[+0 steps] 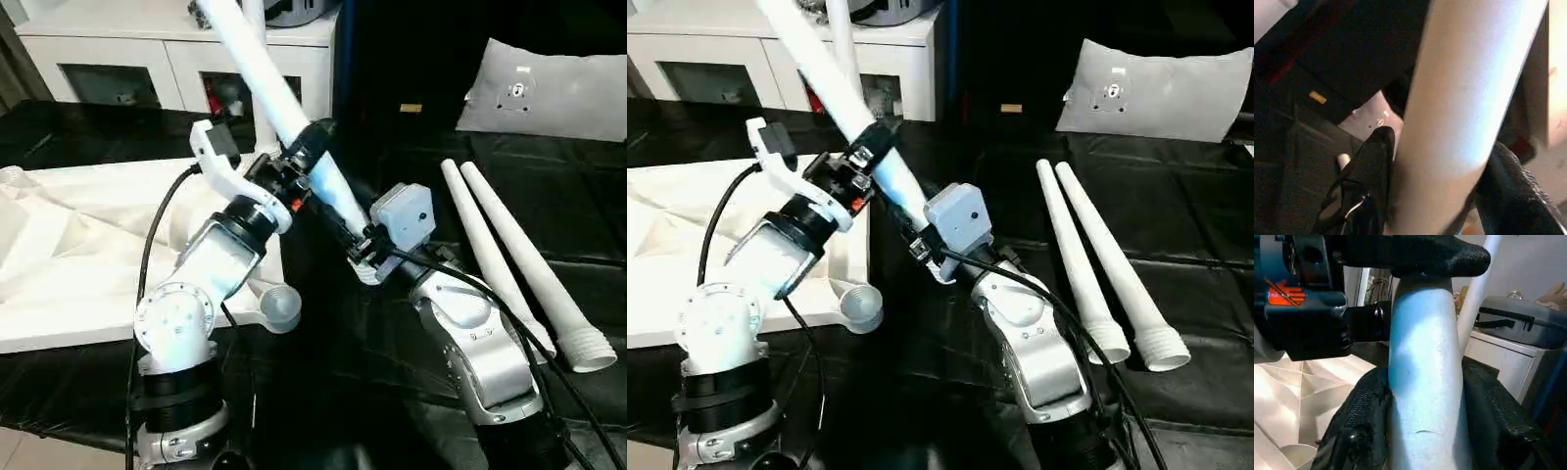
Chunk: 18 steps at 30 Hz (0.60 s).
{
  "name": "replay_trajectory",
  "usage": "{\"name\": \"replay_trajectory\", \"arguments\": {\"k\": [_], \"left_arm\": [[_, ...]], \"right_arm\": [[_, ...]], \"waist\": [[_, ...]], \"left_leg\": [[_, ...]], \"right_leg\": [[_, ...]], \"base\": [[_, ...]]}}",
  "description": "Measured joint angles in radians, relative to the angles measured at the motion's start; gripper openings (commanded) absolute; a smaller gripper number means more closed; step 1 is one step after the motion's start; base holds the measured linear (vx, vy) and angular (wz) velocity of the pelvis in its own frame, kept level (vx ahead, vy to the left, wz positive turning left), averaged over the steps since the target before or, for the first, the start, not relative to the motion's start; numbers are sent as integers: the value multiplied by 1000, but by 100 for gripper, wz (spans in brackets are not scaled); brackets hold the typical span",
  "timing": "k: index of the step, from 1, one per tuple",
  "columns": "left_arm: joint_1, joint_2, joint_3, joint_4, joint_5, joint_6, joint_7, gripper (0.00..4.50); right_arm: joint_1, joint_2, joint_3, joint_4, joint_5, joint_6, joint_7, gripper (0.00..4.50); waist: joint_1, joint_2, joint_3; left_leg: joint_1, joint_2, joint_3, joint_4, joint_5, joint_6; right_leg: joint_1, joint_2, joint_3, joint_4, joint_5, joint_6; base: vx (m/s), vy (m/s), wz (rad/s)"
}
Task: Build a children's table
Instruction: Insert table leg to table base
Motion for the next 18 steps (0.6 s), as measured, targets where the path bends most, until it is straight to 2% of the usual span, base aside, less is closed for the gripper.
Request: {"name": "replay_trajectory", "arguments": {"k": [5, 9, 18], "left_arm": [[0, 116, -106, -21, 139, -43, -107, 189], [0, 167, -168, -23, 206, -95, -164, 185], [0, 191, -193, -14, 265, -123, -210, 185]], "right_arm": [[4, 3, -1, 0, 10, 1, 0, 183], [4, 2, -5, 0, 13, 8, -2, 183], [4, 1, -7, 0, 21, 35, -1, 183]], "waist": [[0, 0, 0], [0, 0, 0], [-2, 0, 0]], "left_leg": [[0, 0, 0, 0, 0, 0], [0, 0, 0, 0, 0, 0], [0, 0, 0, 0, 0, 0]], "right_leg": [[0, 0, 0, 0, 0, 0], [0, 0, 0, 0, 0, 0], [0, 0, 0, 0, 1, 0]], "base": [[0, 0, 0], [0, 0, 0], [0, 0, 0]]}}
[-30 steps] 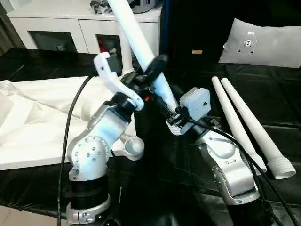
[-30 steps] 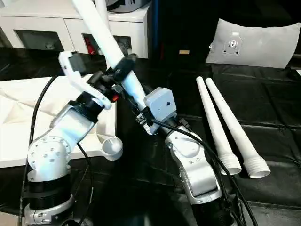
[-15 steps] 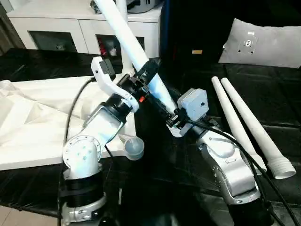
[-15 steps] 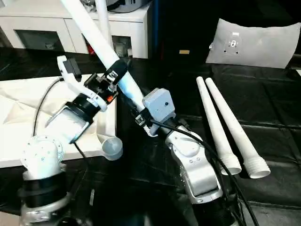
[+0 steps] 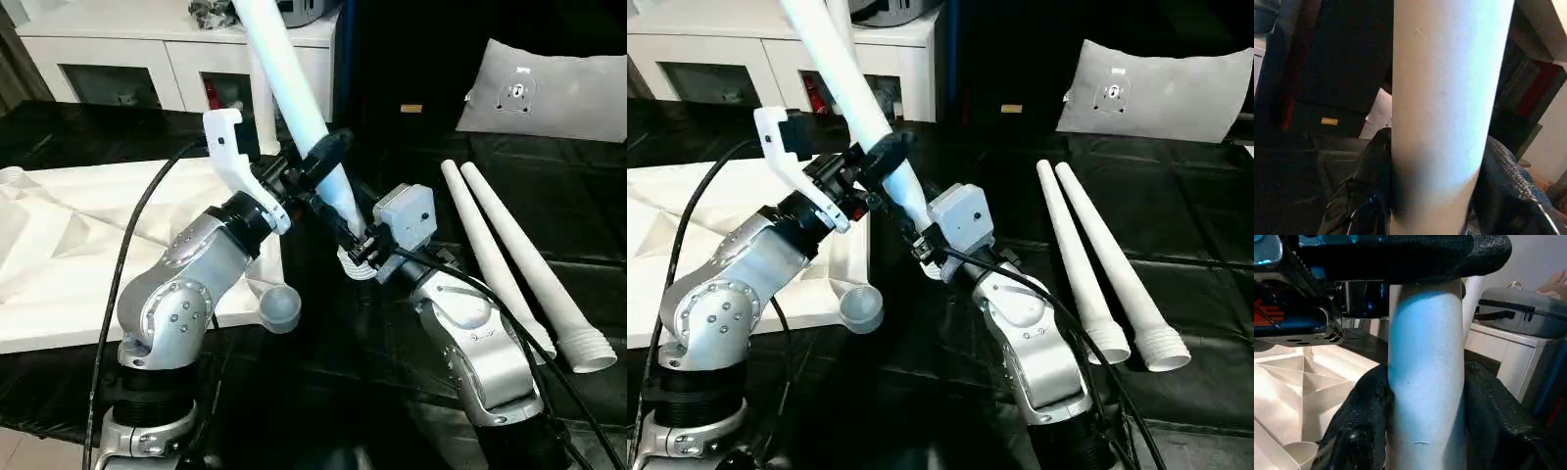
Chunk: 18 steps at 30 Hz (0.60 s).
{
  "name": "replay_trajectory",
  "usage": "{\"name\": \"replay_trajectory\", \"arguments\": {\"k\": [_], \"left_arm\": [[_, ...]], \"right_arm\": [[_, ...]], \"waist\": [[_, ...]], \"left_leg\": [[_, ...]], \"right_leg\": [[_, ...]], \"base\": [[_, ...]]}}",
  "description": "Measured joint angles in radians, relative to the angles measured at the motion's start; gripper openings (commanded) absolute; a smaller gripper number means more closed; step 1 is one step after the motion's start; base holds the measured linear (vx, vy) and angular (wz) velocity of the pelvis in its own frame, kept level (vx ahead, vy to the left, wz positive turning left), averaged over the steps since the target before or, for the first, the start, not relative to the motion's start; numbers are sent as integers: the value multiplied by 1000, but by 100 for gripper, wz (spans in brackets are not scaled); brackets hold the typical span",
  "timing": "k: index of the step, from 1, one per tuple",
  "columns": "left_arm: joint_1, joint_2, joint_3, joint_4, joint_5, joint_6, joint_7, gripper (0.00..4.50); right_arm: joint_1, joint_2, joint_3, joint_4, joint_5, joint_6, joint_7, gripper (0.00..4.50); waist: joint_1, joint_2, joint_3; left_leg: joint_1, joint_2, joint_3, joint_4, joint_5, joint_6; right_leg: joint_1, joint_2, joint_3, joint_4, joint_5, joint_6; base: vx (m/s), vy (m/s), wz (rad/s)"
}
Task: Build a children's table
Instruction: Insert table leg to table base
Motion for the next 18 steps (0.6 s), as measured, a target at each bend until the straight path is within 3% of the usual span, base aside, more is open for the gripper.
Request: {"name": "replay_trajectory", "arguments": {"k": [4, 5, 10, 14, 18], "left_arm": [[-1, -17, 9, 26, -4, -2, 10, 185], [-2, -18, 10, 33, -5, -2, 10, 185], [-29, 34, 1, 68, 22, -12, -22, 185], [-109, 137, 32, 149, -14, 18, -176, 185], [-145, 162, 68, 165, -87, 42, -286, 185]], "right_arm": [[0, 4, -5, 1, 16, 29, 3, 183], [0, 5, -7, 2, 19, 37, 4, 238], [0, 5, -31, 0, 107, 100, 46, 270], [-8, -109, -115, -56, 330, 281, 209, 306], [-33, -153, -176, -67, 430, 373, 285, 344]], "waist": [[0, 0, 0], [0, 0, 0], [0, 0, 0], [4, 0, 0], [4, 0, 0]], "left_leg": [[0, 0, 0, 0, 0, 0], [0, 0, 0, 0, 0, 0], [0, 0, 0, 0, 0, 0], [0, 0, 0, 1, 1, 2], [1, 0, 0, 1, 2, 2]], "right_leg": [[0, 0, 0, 0, 0, 0], [0, 0, 0, 0, 0, 0], [0, 0, 0, 0, 0, 0], [1, 0, 0, 0, 2, 0], [0, 0, 0, 1, 2, 0]], "base": [[0, 0, 0], [0, 0, 0], [0, 0, 0], [0, 0, 0], [0, 0, 0]]}}
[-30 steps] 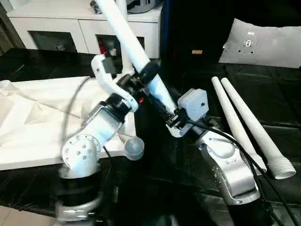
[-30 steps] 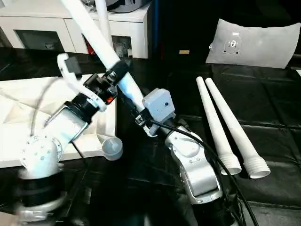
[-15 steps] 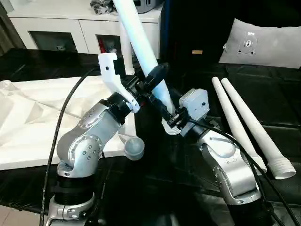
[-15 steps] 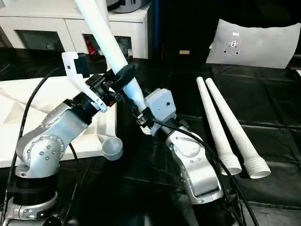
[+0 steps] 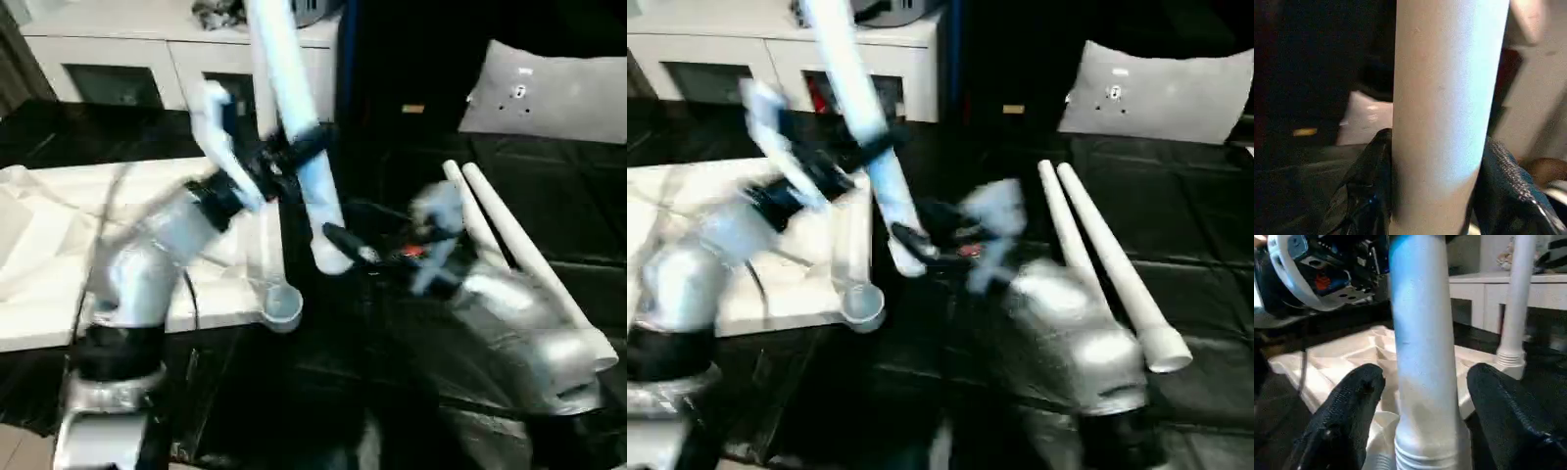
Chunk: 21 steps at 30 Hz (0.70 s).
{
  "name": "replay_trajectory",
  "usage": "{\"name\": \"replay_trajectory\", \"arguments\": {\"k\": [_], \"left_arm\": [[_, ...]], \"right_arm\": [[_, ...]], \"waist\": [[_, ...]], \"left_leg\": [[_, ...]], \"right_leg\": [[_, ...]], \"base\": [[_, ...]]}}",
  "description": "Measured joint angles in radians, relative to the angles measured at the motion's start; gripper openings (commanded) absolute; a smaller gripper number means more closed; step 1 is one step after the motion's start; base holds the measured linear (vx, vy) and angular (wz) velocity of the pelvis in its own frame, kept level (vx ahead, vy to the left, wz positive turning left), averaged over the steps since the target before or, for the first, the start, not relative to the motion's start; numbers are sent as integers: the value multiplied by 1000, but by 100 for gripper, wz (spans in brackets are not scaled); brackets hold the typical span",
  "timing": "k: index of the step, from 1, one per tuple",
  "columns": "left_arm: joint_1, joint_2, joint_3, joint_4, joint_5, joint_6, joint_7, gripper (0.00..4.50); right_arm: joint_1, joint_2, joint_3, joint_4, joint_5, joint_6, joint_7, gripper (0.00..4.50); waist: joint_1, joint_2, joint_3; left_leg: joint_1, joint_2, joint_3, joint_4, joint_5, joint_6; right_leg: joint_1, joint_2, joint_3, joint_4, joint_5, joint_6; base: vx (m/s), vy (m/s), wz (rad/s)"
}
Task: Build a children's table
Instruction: Insert table leg to table base
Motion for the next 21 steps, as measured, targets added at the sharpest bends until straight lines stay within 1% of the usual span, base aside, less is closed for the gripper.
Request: {"name": "replay_trajectory", "arguments": {"k": [2, 3, 4, 5, 6, 8, 11, 14, 18, 19, 21], "left_arm": [[-23, 22, -7, 28, -37, 27, -78, 185], [-32, 35, -8, 36, -44, 37, -109, 185], [-40, 51, -9, 43, -56, 47, -144, 185], [-43, 56, -9, 45, -59, 49, -153, 185], [-64, 92, -11, 67, -77, 70, -230, 185], [-81, 125, -16, 82, -90, 90, -312, 185], [-101, 151, -35, 86, -111, 117, -397, 183], [-110, 170, -48, 87, -120, 133, -462, 182], [-134, 177, -71, 87, -128, 146, -517, 182], [-138, 177, -75, 85, -133, 147, -529, 182], [-138, 176, -87, 83, -139, 153, -549, 182]], "right_arm": [[-46, -17, -23, 6, 60, 55, 29, 354], [-65, -30, -39, 10, 80, 70, 37, 369], [-81, -44, -58, 15, 102, 88, 48, 369], [-85, -51, -62, 17, 108, 93, 51, 369], [-104, -90, -82, 25, 159, 145, 78, 399], [-123, -124, -92, 31, 199, 198, 114, 408], [-153, -176, -86, 32, 231, 253, 192, 415], [-176, -229, -56, 33, 237, 280, 269, 415], [-187, -235, -16, 41, 244, 300, 304, 415], [-192, -234, -4, 41, 245, 303, 311, 397], [-206, -234, 17, 42, 247, 312, 324, 379]], "waist": [[-1, 0, 0], [-1, 0, 0], [-1, 0, 0], [0, 0, 0], [1, 0, 0], [2, 0, 0], [4, 0, 0], [6, 0, 0], [9, 0, 0], [9, 0, 0], [11, 0, 0]], "left_leg": [[0, 0, 0, 0, 1, 1], [1, 0, 0, 0, 1, 1], [1, 0, 0, 0, 1, 1], [1, 0, 0, 0, 2, 1], [1, 0, 0, 0, 2, 1], [1, 0, 0, 0, 2, 1], [1, 0, 0, 0, 2, 1], [0, 0, 1, 0, 2, 1], [1, 0, 1, 0, 2, 1], [1, 0, 1, 0, 2, 1], [1, 0, 1, 0, 2, 1]], "right_leg": [[0, 0, 0, 1, 1, -1], [0, 0, 0, 1, 1, -1], [0, 0, 0, 1, 1, -1], [0, 0, 0, 1, 1, -1], [0, 0, 0, 1, 1, -2], [0, 0, 0, 1, 1, -2], [0, 0, 0, 0, 1, -2], [0, 0, 0, 0, 1, -2], [0, 0, 0, 1, 1, -2], [0, 0, 0, 1, 1, -2], [0, 0, 0, 1, 1, -2]], "base": [[0, 0, 0], [0, 0, 0], [0, 0, 0], [0, 0, 0], [0, 0, 0], [0, 0, 0], [0, 0, 0], [0, 0, 0], [0, 0, 0], [0, 0, 0], [0, 0, 0]]}}
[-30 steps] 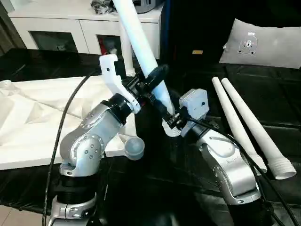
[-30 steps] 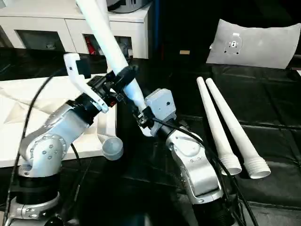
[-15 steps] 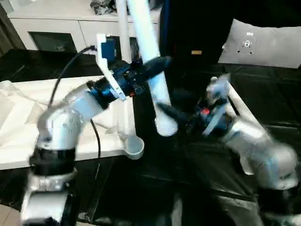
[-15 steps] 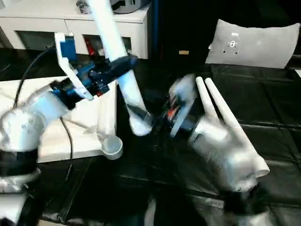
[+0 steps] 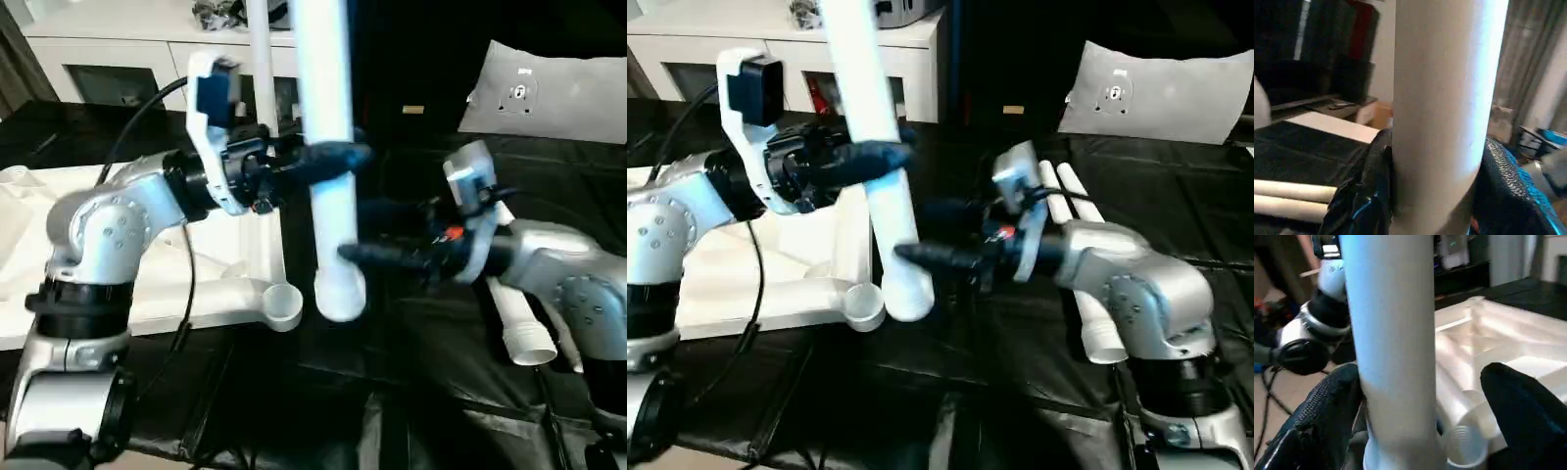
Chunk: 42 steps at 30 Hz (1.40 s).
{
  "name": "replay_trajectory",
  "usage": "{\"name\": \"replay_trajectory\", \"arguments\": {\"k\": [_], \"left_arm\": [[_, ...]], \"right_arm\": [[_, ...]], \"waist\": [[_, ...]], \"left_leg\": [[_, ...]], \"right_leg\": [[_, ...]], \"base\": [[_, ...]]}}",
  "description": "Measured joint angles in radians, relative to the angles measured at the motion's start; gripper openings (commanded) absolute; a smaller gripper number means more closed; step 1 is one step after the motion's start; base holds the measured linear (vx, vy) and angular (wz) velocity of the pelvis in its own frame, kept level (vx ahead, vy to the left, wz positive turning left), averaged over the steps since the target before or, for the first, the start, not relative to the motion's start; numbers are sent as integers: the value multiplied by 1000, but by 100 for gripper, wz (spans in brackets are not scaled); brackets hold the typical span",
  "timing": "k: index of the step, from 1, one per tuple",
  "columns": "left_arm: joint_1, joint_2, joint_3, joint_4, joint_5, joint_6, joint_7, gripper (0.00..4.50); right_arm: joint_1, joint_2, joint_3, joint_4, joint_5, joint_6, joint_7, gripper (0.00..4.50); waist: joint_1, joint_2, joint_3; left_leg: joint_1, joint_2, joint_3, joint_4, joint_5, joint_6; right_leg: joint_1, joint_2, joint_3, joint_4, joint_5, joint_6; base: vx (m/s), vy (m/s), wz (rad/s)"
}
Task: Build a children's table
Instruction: Insert table leg to table base
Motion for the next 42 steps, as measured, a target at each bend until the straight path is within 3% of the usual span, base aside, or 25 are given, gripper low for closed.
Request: {"name": "replay_trajectory", "arguments": {"k": [7, 18, 35, 38, 42], "left_arm": [[0, -3, -19, 0, 7, 5, -28, 182], [-32, -16, -27, 7, 36, -22, -51, 182], [-41, -28, -26, 43, 62, -40, -51, 181], [-44, -30, -23, 47, 67, -45, -39, 251], [-57, -44, -14, 49, 86, -66, 7, 277]], "right_arm": [[-3, 2, 32, 19, 8, 17, 49, 326], [-3, 2, 50, 25, 12, 32, 70, 222], [-2, -1, 45, 26, 10, 33, 61, 200], [0, 3, 43, 26, 10, 33, 53, 199], [2, 25, 38, 26, 11, 30, 26, 194]], "waist": [[18, 0, 0], [21, 0, 0], [20, 0, 0], [20, 0, 0], [20, 0, 0]], "left_leg": [[0, 0, 0, 0, 0, 0], [0, 0, 1, 0, 0, 0], [0, 0, 1, 0, 0, 0], [0, 0, 1, 0, 0, 0], [-1, 0, 1, 0, 0, 0]], "right_leg": [[0, 0, 0, 0, 0, 0], [0, -1, 0, 0, 0, 0], [0, -1, 0, 0, 0, 0], [0, -1, 0, 0, 0, 0], [0, -1, 0, 0, 0, 0]], "base": [[0, 0, 0], [0, 0, 0], [0, 0, 0], [0, 0, 0], [0, 0, 0]]}}
